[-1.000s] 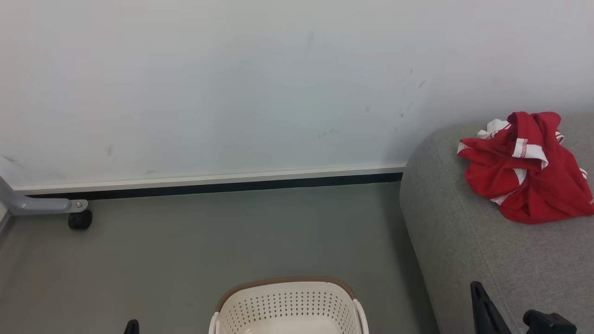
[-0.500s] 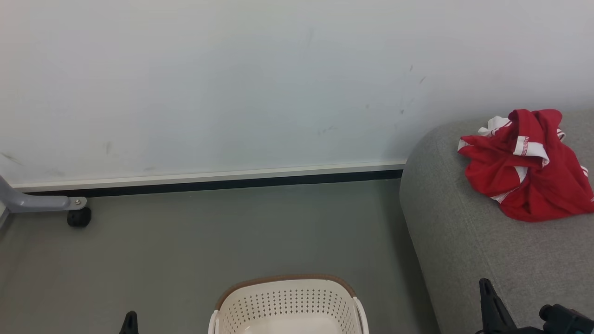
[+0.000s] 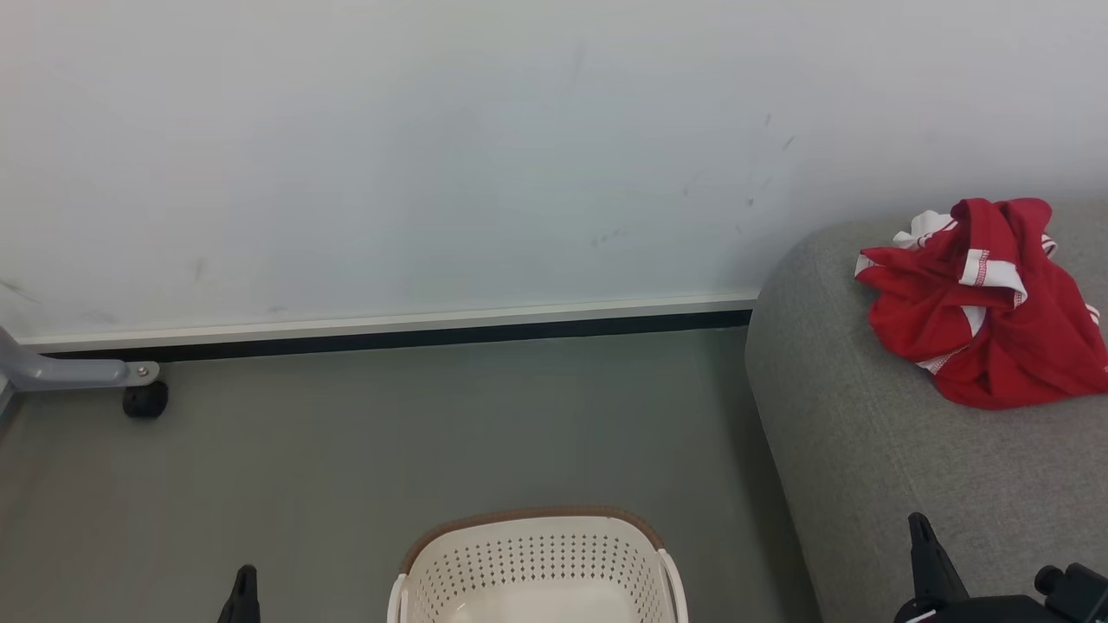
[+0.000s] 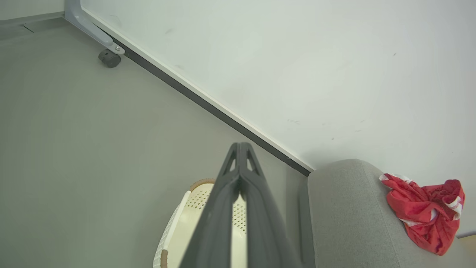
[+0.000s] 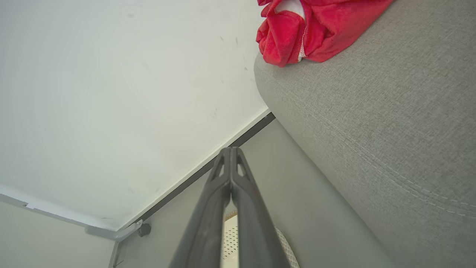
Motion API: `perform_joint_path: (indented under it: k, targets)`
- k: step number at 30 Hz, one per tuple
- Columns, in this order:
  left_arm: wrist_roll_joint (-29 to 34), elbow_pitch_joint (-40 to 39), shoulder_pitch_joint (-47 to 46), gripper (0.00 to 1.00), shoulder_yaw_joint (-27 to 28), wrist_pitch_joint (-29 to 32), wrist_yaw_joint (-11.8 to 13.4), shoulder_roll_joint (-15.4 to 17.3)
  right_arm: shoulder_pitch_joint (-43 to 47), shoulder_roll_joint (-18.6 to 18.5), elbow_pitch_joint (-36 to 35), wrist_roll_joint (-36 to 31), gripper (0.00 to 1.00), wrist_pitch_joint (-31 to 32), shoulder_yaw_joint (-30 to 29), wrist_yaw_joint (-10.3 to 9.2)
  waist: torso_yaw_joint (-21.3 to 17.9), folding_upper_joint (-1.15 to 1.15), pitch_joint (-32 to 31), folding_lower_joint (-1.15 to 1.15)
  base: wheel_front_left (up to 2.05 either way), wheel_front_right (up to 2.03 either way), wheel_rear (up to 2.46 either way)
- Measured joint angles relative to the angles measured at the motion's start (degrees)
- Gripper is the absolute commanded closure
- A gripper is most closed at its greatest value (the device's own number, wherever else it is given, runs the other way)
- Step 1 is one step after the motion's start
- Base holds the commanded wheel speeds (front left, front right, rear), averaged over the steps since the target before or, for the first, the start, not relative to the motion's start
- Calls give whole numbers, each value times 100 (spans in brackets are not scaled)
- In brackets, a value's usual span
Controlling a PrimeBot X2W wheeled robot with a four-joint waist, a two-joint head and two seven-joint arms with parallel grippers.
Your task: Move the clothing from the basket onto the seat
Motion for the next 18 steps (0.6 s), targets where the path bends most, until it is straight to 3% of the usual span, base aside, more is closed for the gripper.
perform_joint_path:
  k: [18]
  targets:
    - [-1129,115,-280,100,220,324,-209,-152,-210,131,120,1220,100,320,-410,237,-7,0,67,0,0,0,0]
